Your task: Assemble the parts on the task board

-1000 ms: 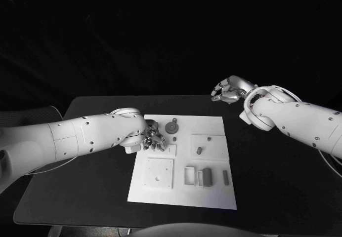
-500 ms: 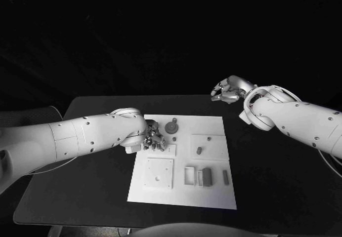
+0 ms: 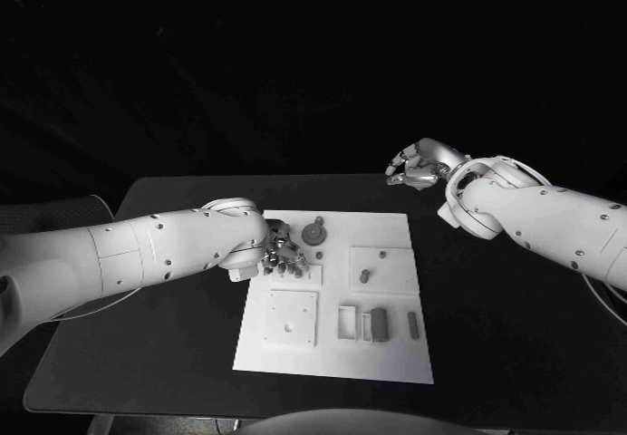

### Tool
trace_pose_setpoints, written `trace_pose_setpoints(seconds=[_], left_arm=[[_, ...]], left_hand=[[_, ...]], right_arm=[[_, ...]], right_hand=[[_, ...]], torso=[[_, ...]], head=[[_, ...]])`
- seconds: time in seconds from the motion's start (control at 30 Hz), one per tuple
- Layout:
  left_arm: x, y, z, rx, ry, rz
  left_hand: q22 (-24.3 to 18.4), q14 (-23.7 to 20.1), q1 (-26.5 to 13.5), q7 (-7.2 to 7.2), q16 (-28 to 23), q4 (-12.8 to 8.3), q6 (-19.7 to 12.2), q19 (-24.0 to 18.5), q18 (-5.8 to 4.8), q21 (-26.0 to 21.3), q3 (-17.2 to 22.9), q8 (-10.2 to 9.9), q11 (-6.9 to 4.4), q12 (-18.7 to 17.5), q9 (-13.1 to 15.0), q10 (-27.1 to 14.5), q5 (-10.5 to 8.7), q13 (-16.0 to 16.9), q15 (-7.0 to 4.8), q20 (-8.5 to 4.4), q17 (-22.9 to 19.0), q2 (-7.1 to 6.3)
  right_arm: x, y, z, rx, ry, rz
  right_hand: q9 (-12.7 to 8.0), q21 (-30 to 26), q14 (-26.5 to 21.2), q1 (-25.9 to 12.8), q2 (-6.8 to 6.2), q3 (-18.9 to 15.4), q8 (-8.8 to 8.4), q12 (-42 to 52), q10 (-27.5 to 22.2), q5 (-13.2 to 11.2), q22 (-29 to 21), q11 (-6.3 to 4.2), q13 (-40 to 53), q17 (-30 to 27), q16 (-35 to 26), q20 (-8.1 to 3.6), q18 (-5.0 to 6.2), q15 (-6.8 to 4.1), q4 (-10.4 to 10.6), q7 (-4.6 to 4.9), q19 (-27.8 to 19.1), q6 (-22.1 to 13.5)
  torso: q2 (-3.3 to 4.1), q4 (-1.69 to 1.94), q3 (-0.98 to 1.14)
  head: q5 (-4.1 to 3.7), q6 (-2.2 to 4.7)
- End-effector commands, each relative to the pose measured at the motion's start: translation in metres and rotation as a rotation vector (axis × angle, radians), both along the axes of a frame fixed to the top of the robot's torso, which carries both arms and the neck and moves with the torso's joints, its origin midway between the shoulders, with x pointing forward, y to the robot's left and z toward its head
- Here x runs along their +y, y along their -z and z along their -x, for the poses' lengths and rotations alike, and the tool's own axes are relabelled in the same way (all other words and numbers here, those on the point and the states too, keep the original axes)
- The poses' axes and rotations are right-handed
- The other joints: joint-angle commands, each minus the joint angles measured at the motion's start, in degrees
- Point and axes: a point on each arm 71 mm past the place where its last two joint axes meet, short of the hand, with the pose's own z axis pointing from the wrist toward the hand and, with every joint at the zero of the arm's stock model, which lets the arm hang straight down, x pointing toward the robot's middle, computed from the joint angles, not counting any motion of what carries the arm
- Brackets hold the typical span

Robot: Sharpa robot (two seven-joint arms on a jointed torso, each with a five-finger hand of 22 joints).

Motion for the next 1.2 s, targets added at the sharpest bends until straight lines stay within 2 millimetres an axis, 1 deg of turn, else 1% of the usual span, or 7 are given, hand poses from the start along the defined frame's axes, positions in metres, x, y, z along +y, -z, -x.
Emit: trace_pose_setpoints(seconds=[0.03, 0.47, 0.73, 0.9, 1.0, 1.1, 1.2], left_arm=[[-0.002, 0.0, 0.0, -0.001, 0.016, 0.01], [0.001, -0.001, 0.0, -0.016, 0.002, 0.018], [0.01, -0.003, 0.007, 0.011, -0.008, 0.044], [0.013, -0.015, 0.008, 0.023, -0.009, 0.091], [0.02, -0.026, 0.003, 0.015, -0.039, 0.124], [0.029, -0.039, -0.003, -0.029, -0.061, 0.139], [0.04, -0.055, -0.012, -0.079, -0.095, 0.153]], left_hand=[[1.07, -0.29, -1.09, -2.24, 0.5, 0.75, 4.29, -0.45, 0.85, 0.17, -0.17, -0.37, -0.29, 0.44, 0.11, -0.94, -2.0, -0.18, 0.25, -0.15, -0.29, -0.52], [1.09, -0.34, -1.1, -2.29, 0.75, 1.07, 4.35, -0.44, 0.89, 0.17, -0.05, -0.35, -0.33, 0.63, 0.18, -0.93, -2.7, -0.28, 0.18, -0.22, -0.48, -0.32], [1.0, -1.04, -0.46, -1.86, 0.56, 0.48, 3.39, -0.99, 0.74, -0.18, 0.02, -0.89, -0.15, 0.33, 0.05, -1.92, -2.42, -0.63, 0.21, -0.1, -0.95, -0.73], [0.88, -1.65, 0.24, -1.45, 0.29, -0.22, 2.63, -1.44, 0.56, -0.6, 0.22, -1.38, 0.21, 0.12, -0.02, -2.7, -1.67, -0.96, 0.33, 0.03, -1.45, -0.81], [0.07, -4.3, 0.97, 1.24, -1.77, -1.19, -2.96, -3.91, -0.03, -2.72, 0.98, -5.33, 2.29, -1.56, -1.58, -6.22, -1.58, -2.57, 1.36, 0.8, -3.26, -0.45], [-0.16, -4.33, 1.7, 2.6, -1.69, -1.91, -6.96, -3.74, 0.03, -3.2, 1.24, -8.25, 3.26, -1.25, -3.05, -6.4, -1.59, -3.1, 1.79, 1.1, -3.89, -0.3], [-0.52, -4.77, 2.42, 3.39, -2.12, -2.55, -8.76, -4.09, 0.12, -3.93, 1.57, -9.72, 3.99, -1.34, -4.0, -7.11, -1.3, -3.62, 2.38, 1.61, -4.59, -0.12]], right_arm=[[0.001, 0.0, 0.0, 0.006, -0.008, 0.003], [-0.001, 0.0, 0.0, 0.005, -0.004, 0.003], [-0.007, 0.0, -0.001, 0.005, 0.008, 0.005], [-0.01, 0.0, -0.001, 0.004, 0.013, 0.006], [-0.01, 0.001, -0.002, 0.001, 0.011, 0.006], [-0.011, 0.001, -0.002, 0.0, 0.012, 0.006], [-0.012, 0.001, -0.003, 0.002, 0.015, 0.003]], right_hand=[[0.06, -0.29, 0.04, -0.38, -0.38, 0.25, -0.2, -0.35, -0.41, 0.08, 0.71, 0.02, -0.04, -0.09, -0.2, 0.16, 0.87, -0.24, -0.13, 0.44, 0.03, 0.19], [0.07, -0.3, 0.05, -0.38, -0.37, 0.26, -0.26, -0.36, -0.41, 0.07, 0.71, 0.04, -0.03, -0.08, -0.2, 0.16, 0.87, -0.21, -0.12, 0.46, 0.04, 0.13], [0.07, -0.3, 0.05, -0.4, -0.42, 0.24, -0.36, -0.35, -0.41, 0.05, 0.72, 0.08, -0.02, -0.08, -0.19, 0.17, 0.87, -0.19, -0.12, 0.5, 0.05, 0.0], [0.07, -0.3, 0.05, -0.4, -0.46, 0.22, -0.38, -0.35, -0.41, 0.04, 0.72, 0.09, -0.01, -0.08, -0.18, 0.17, 0.87, -0.18, -0.13, 0.52, 0.05, -0.03], [0.07, -0.3, 0.05, -0.43, -0.49, 0.21, -0.41, -0.35, -0.41, 0.03, 0.72, 0.1, -0.01, -0.08, -0.18, 0.17, 0.87, -0.17, -0.12, 0.53, 0.06, -0.06], [0.08, -0.3, 0.05, -0.46, -0.52, 0.18, -0.42, -0.34, -0.41, 0.02, 0.73, 0.11, 0.0, -0.08, -0.18, 0.17, 0.87, -0.16, -0.1, 0.54, 0.06, -0.07], [0.08, -0.31, 0.05, -0.51, -0.58, 0.15, -0.45, -0.34, -0.41, 0.01, 0.73, 0.13, 0.0, -0.08, -0.18, 0.18, 0.87, -0.14, -0.09, 0.55, 0.06, -0.1]], torso=[[0.0, 0.0, -0.03], [-0.01, 0.04, -0.06], [-0.1, 0.04, -0.08], [-0.03, 0.01, -0.06], [-0.09, 0.03, -0.04], [-0.15, 0.01, 0.0], [-0.17, 0.04, -0.03]], head=[[-0.04, 0.0], [-0.01, 0.19], [-0.09, 0.78], [-0.04, 1.38], [-0.11, 1.7], [-0.19, 1.89], [-0.15, 2.23]])
